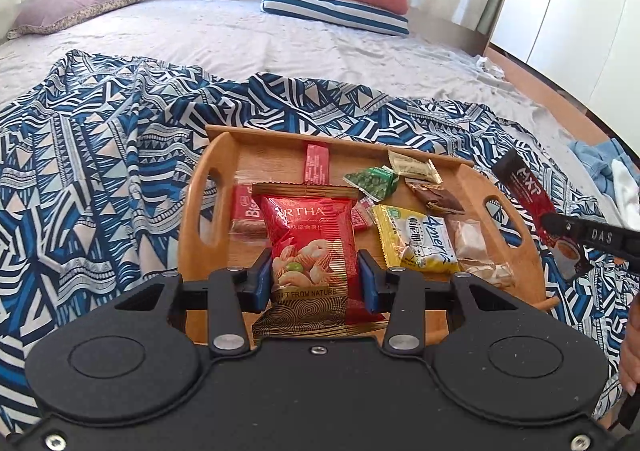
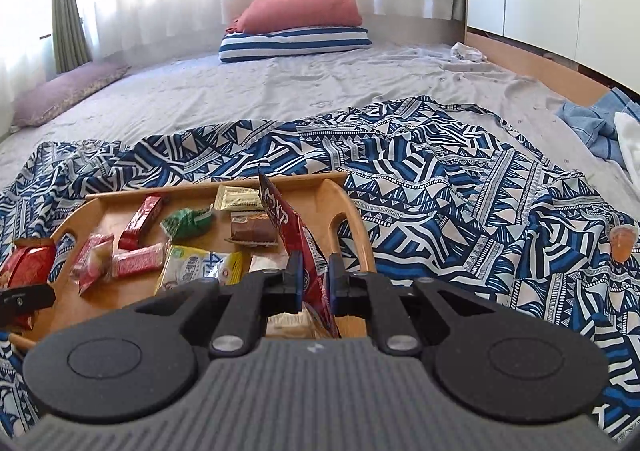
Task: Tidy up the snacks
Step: 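Carry the Artha bag and red packet over the tray with both grippers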
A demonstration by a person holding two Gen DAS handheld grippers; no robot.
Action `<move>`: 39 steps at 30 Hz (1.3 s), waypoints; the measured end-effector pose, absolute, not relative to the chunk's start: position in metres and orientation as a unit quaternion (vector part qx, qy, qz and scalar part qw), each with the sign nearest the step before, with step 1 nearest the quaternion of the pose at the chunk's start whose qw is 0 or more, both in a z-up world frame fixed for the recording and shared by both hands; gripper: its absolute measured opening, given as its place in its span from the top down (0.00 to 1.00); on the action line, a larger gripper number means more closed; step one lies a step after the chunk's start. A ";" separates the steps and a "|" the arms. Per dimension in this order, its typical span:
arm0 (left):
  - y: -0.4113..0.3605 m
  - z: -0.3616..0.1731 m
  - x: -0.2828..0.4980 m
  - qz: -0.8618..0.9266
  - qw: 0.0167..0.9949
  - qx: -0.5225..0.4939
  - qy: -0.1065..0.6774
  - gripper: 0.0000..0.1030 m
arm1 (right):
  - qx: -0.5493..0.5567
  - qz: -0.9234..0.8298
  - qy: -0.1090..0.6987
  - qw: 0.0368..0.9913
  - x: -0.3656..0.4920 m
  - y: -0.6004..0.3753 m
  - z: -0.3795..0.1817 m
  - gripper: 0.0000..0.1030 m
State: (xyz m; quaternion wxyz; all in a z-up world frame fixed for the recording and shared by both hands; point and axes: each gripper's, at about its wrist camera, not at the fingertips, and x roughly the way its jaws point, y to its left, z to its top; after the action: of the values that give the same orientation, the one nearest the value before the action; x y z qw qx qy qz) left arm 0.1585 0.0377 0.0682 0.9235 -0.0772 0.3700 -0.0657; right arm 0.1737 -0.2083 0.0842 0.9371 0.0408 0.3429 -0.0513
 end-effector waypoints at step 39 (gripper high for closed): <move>-0.001 0.022 0.218 -0.038 0.912 -0.034 0.407 0.61 | 0.080 -0.038 0.405 0.910 0.256 -0.207 0.026 0.84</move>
State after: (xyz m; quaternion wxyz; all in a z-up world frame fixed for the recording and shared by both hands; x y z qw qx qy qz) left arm 0.2181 -0.0009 0.0215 0.9121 -0.0340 0.4068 -0.0377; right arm 0.2560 -0.2066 0.0261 0.9098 0.0801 0.4054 -0.0376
